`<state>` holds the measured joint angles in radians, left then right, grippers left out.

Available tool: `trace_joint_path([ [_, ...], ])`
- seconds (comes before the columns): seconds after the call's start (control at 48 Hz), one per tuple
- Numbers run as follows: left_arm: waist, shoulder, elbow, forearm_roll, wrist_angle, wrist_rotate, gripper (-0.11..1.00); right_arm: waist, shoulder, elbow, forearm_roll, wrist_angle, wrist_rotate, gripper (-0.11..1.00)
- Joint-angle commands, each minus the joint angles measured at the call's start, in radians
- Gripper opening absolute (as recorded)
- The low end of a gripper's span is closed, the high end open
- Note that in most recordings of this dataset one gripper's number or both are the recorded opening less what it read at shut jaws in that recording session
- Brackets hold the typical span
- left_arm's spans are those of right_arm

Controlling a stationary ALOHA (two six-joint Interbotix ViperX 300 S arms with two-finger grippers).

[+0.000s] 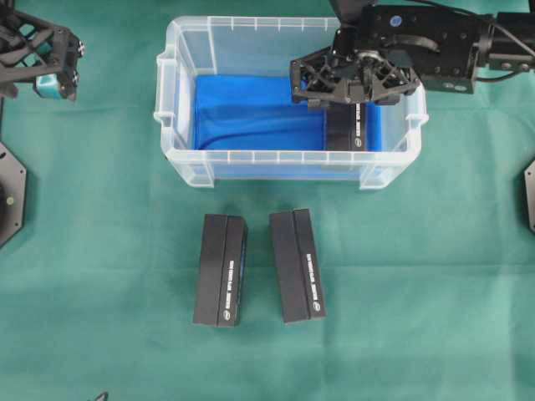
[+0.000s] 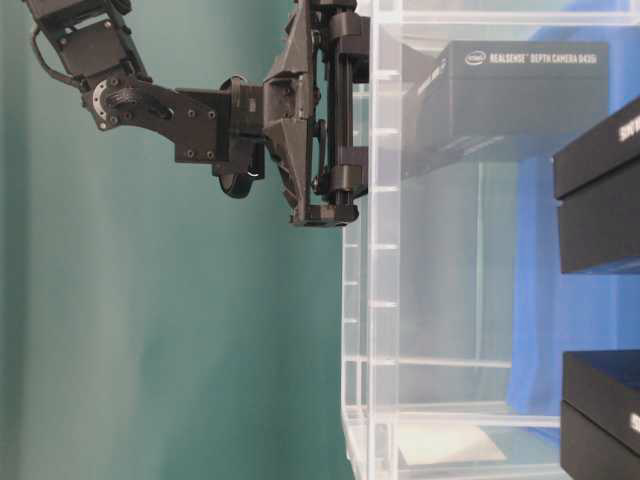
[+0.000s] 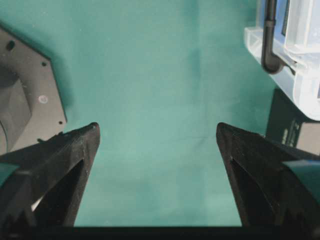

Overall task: Take out the box from the case.
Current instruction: 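Close the right gripper on the right black box, then lift the right black box up out of the case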

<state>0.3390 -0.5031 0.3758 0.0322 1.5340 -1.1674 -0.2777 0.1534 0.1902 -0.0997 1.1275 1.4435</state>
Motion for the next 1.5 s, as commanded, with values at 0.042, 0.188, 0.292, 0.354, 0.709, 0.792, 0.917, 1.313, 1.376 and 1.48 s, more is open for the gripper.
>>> trace_joint_path([
  [0.042, 0.000, -0.012, -0.014, 0.003, 0.002, 0.000, 0.95, 0.008, -0.011, -0.008, 0.002, 0.006, 0.005, 0.64],
  [0.188, 0.000, -0.012, -0.014, 0.002, 0.009, 0.000, 0.95, 0.008, -0.017, -0.018, 0.002, 0.012, 0.005, 0.64],
  [0.292, 0.000, -0.012, -0.014, 0.003, 0.015, 0.000, 0.95, 0.008, -0.032, -0.029, 0.002, 0.038, 0.005, 0.64],
  [0.354, 0.000, -0.012, -0.014, 0.003, 0.017, 0.000, 0.95, 0.008, -0.043, -0.037, 0.002, 0.064, 0.005, 0.64],
  [0.709, 0.000, -0.012, -0.014, 0.006, 0.017, 0.000, 0.95, 0.008, -0.107, -0.120, -0.011, 0.190, 0.003, 0.64],
  [0.792, 0.000, -0.012, -0.014, 0.006, 0.017, 0.000, 0.95, 0.008, -0.120, -0.147, -0.012, 0.229, 0.002, 0.64],
  [0.917, -0.002, -0.015, -0.014, 0.008, 0.018, 0.000, 0.95, 0.008, -0.133, -0.198, -0.018, 0.290, -0.008, 0.64],
  [1.313, 0.000, -0.018, -0.011, 0.006, 0.017, -0.002, 0.95, 0.008, -0.143, -0.364, -0.031, 0.468, -0.048, 0.64],
  [1.376, 0.000, -0.018, -0.011, 0.006, 0.017, -0.002, 0.95, 0.008, -0.143, -0.391, -0.034, 0.497, -0.052, 0.64],
  [1.48, 0.000, -0.018, -0.011, 0.006, 0.017, -0.002, 0.95, 0.008, -0.143, -0.426, -0.040, 0.535, -0.054, 0.64],
])
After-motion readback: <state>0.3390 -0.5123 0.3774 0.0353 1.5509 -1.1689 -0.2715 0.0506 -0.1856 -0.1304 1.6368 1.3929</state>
